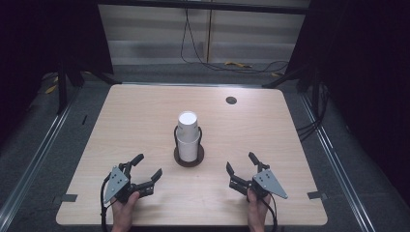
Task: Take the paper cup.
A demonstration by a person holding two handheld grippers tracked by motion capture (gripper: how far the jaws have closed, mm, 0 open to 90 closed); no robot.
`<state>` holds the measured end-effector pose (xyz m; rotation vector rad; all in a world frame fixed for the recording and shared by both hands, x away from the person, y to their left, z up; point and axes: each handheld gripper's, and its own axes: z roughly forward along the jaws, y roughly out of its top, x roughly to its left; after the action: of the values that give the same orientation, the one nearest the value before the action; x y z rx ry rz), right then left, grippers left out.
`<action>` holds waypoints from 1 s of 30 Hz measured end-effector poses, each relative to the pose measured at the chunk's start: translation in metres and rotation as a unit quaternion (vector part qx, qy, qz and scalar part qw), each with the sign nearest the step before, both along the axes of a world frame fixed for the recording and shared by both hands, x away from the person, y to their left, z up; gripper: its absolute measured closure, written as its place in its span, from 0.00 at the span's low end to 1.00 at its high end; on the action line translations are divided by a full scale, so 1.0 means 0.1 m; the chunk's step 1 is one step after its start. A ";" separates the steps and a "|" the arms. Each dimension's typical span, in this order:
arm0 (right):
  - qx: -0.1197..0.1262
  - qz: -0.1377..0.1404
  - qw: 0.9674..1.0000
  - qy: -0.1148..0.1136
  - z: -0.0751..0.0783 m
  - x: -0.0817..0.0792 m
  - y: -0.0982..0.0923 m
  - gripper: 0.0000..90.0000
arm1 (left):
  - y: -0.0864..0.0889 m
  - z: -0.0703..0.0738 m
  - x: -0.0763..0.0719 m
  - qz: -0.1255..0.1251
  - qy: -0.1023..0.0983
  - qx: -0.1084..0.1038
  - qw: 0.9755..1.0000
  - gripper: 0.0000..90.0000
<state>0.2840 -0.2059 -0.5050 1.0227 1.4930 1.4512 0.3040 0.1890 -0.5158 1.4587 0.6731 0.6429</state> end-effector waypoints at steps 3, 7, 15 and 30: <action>-0.003 -0.002 1.000 0.001 0.00 0.00 0.00 0.15 | 0.00 0.00 0.00 0.000 0.001 0.001 1.000 0.18; -0.003 -0.005 1.000 0.001 0.00 0.00 0.01 0.14 | 0.00 0.00 0.00 0.000 0.003 0.000 1.000 0.18; -0.003 0.005 1.000 0.000 0.00 0.00 0.00 0.14 | 0.00 0.00 0.01 0.001 0.004 0.001 1.000 0.18; 0.001 0.035 0.999 0.028 0.03 0.04 0.03 0.17 | -0.01 0.01 0.01 0.001 0.004 0.002 1.000 0.18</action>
<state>0.2877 -0.2031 -0.5022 1.0293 1.5802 1.4845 0.3048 0.1884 -0.5152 1.4658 0.6801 0.6400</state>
